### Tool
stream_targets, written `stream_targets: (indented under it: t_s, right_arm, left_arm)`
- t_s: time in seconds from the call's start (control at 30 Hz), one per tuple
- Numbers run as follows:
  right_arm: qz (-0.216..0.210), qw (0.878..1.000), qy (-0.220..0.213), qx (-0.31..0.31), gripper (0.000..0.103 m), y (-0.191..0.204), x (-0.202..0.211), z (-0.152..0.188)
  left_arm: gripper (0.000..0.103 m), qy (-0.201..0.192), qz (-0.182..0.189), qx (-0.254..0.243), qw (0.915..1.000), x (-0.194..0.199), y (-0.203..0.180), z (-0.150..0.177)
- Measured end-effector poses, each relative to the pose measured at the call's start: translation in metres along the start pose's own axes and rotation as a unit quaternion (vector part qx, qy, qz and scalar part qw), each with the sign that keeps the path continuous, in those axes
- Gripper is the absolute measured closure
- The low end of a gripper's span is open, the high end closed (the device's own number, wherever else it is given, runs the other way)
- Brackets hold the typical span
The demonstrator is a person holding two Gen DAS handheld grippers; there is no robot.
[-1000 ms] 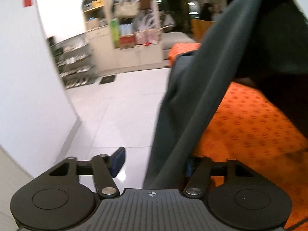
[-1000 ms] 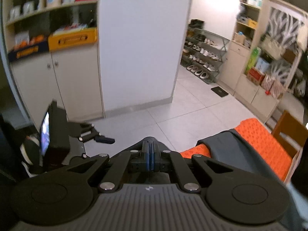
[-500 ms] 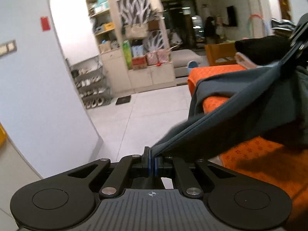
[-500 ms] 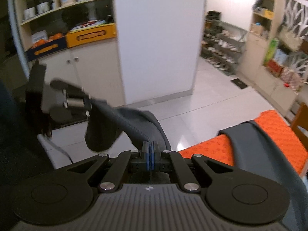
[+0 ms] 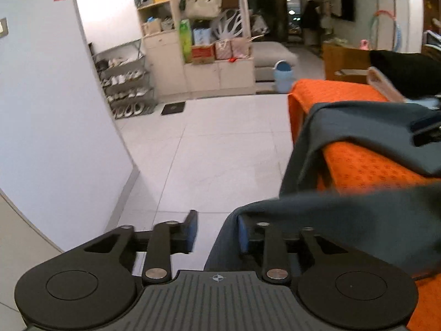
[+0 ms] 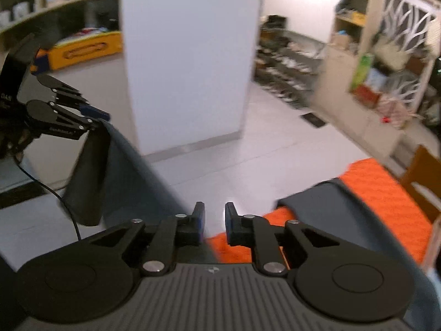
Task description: Fold clothes
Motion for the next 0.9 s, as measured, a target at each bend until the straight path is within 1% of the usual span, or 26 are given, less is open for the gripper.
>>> stream_targets:
  t_s: [0.03, 0.1, 0.13, 0.2, 0.33, 0.4, 0.5, 0.57, 0.7, 0.8, 0.87, 0.9]
  right_arm:
    - [0.012, 1.0, 0.005, -0.009, 0.082, -0.003, 0.001, 0.003]
    - [0.027, 0.999, 0.01, -0.034, 0.081, -0.007, 0.009, 0.011]
    - [0.033, 0.998, 0.012, -0.046, 0.079, -0.008, 0.015, 0.016]
    - [0.045, 0.997, 0.016, -0.068, 0.073, -0.008, 0.03, 0.026]
    - [0.077, 0.989, 0.032, -0.118, 0.071, -0.002, 0.061, 0.057]
    - [0.097, 0.983, 0.04, -0.148, 0.071, 0.003, 0.079, 0.075]
    - [0.136, 0.969, 0.055, -0.197, 0.071, 0.018, 0.107, 0.106]
    - [0.161, 0.958, 0.066, -0.23, 0.071, 0.027, 0.123, 0.126]
    - [0.216, 0.926, 0.091, -0.297, 0.07, 0.05, 0.151, 0.168]
    - [0.257, 0.895, 0.11, -0.348, 0.069, 0.064, 0.167, 0.197]
    - [0.282, 0.871, 0.123, -0.383, 0.069, 0.072, 0.179, 0.219]
    - [0.296, 0.857, 0.128, -0.402, 0.068, 0.076, 0.185, 0.23]
  left_arm:
    - [0.049, -0.002, -0.002, 0.005, 1.0, -0.005, 0.0, -0.001]
    - [0.045, 0.001, 0.003, 0.016, 0.9999, -0.008, -0.002, -0.001]
    - [0.044, 0.003, 0.007, 0.02, 0.9998, -0.009, -0.003, -0.001]
    - [0.04, 0.007, 0.029, 0.019, 0.9994, -0.007, -0.007, 0.002]
    - [0.036, 0.017, 0.075, -0.002, 0.997, 0.0, -0.024, 0.015]
    - [0.034, 0.024, 0.1, -0.016, 0.9946, 0.0, -0.038, 0.021]
    - [0.033, 0.029, 0.133, -0.05, 0.9894, 0.003, -0.059, 0.032]
    - [0.032, 0.034, 0.151, -0.064, 0.9858, 0.004, -0.07, 0.041]
    - [0.031, 0.052, 0.185, -0.084, 0.9778, 0.002, -0.093, 0.056]
    - [0.03, 0.065, 0.205, -0.098, 0.9716, 0.003, -0.111, 0.066]
    - [0.03, 0.069, 0.22, -0.114, 0.9664, 0.005, -0.124, 0.07]
    - [0.03, 0.069, 0.224, -0.122, 0.9643, 0.007, -0.129, 0.072]
Point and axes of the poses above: each gripper's, at about its wrist camera, not at the fingertips, and x roughly against the way its jaws point, y to its left, z to its underside, the point moved 3 cm from there along -x, roughly the way its jaws point, and after that the axes turned 14 degrees about x, right-handed, at the moved point
